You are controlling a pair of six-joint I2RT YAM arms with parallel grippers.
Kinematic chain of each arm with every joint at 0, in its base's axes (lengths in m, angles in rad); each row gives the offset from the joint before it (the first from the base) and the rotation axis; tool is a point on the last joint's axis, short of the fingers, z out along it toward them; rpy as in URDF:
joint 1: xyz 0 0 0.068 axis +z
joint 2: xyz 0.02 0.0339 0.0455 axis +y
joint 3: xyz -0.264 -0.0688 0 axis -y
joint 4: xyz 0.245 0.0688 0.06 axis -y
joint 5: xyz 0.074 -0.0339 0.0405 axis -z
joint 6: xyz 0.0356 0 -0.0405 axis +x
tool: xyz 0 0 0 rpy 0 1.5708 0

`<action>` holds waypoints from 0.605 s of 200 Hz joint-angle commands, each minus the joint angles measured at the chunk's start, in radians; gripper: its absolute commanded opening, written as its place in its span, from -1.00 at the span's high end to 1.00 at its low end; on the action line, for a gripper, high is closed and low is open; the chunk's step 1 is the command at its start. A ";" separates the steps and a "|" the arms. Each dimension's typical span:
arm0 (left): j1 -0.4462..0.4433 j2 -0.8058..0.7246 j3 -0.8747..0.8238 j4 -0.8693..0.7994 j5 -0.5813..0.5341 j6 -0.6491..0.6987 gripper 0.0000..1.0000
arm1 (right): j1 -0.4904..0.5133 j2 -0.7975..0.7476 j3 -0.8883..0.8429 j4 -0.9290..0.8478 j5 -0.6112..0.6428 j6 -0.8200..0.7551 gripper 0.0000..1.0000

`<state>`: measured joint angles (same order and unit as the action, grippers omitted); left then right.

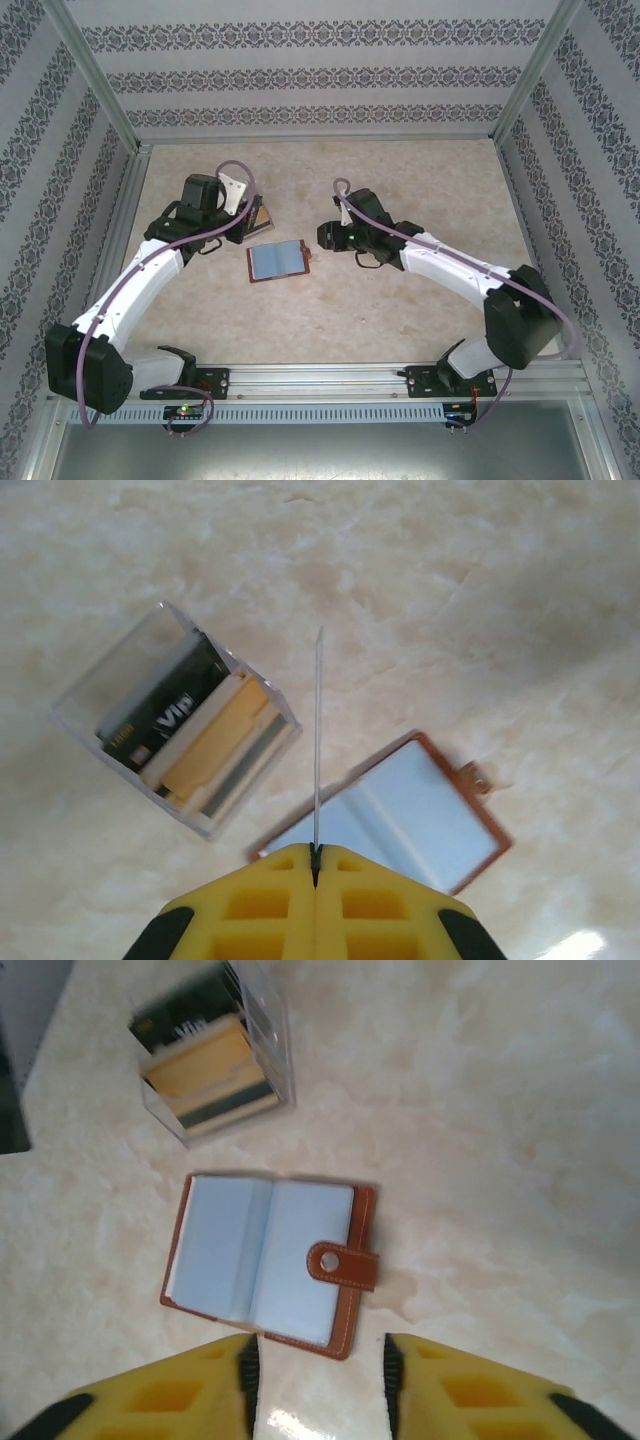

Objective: Take the credit cards out of the card holder

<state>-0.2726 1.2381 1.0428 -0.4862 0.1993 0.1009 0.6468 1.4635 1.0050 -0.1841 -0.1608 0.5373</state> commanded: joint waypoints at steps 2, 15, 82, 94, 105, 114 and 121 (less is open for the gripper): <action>0.009 0.052 0.055 -0.001 -0.086 0.337 1.00 | -0.017 -0.064 -0.023 -0.003 0.035 -0.022 0.00; 0.010 0.097 0.087 -0.018 -0.107 0.426 1.00 | -0.026 -0.092 -0.038 0.003 0.035 -0.017 -0.23; 0.010 0.275 0.153 0.029 -0.239 0.672 1.00 | -0.068 -0.176 -0.093 0.009 0.032 0.000 -0.96; 0.010 0.293 0.144 0.056 -0.258 0.696 1.00 | -0.074 -0.185 -0.102 0.009 0.032 0.005 -0.97; 0.009 0.310 0.141 0.065 -0.260 0.712 1.00 | -0.078 -0.190 -0.109 0.008 0.032 0.007 -0.96; 0.010 0.325 0.142 0.074 -0.266 0.720 1.00 | -0.082 -0.192 -0.112 0.005 0.032 0.010 -0.97; 0.009 0.338 0.141 0.085 -0.278 0.724 1.00 | -0.084 -0.193 -0.114 0.005 0.031 0.010 -0.96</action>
<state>-0.2726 1.5478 1.1786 -0.4603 -0.0284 0.7387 0.5770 1.2991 0.9127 -0.1833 -0.1452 0.5285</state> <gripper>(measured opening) 0.054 0.982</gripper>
